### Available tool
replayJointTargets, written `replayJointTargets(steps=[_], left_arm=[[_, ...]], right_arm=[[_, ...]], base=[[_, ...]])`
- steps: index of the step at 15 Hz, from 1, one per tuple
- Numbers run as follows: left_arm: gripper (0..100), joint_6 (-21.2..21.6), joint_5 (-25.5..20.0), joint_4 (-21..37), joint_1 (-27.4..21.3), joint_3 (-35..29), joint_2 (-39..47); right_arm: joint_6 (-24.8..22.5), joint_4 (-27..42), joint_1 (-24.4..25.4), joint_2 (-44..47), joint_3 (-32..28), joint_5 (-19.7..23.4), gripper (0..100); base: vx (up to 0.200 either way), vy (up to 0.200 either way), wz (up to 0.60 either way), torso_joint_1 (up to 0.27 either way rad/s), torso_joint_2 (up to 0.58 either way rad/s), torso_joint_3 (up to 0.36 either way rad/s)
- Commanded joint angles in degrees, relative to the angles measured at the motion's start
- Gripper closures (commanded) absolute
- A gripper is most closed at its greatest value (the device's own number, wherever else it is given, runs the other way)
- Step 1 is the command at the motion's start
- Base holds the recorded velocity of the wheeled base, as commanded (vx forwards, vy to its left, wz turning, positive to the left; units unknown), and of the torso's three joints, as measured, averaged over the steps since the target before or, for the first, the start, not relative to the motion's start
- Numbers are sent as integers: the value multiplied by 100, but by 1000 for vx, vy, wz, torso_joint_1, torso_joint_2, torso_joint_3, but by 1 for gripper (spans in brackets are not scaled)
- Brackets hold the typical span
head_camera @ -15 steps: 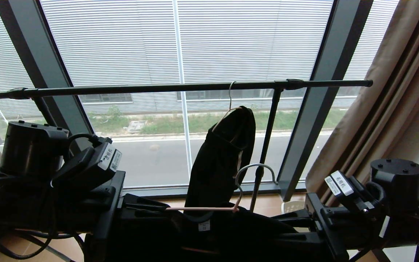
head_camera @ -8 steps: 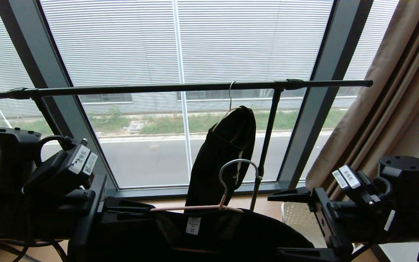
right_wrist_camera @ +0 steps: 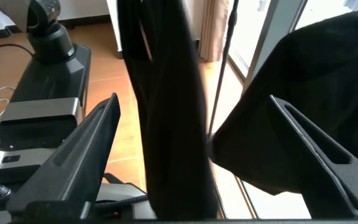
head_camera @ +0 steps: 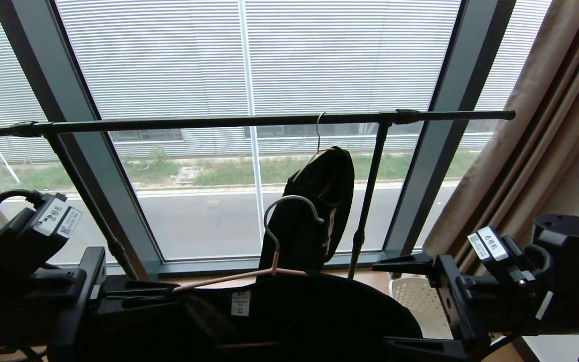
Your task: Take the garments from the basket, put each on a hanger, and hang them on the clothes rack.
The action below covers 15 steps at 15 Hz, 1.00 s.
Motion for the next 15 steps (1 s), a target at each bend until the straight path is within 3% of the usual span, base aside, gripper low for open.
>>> replayJointTargets(steps=[1,8,11,15], left_arm=[[100,-128,5,-4,63,169,-301],[100,-410,5,-180,547,239,-599],[100,-726,5,-303,555,248,-608],[100,-770,-101,-303,564,248,-599]], right_arm=[[1,-2,4,-16,-12,-9,0],[-8,-2,-5,-157,49,-9,0],[-8,-2,-13,-104,49,-9,0],[-8,-2,-128,-60,23,-9,0]], base=[[0,0,0,0,0,0],[0,0,0,0,0,0],[0,0,0,0,0,0],[0,0,0,0,0,0]])
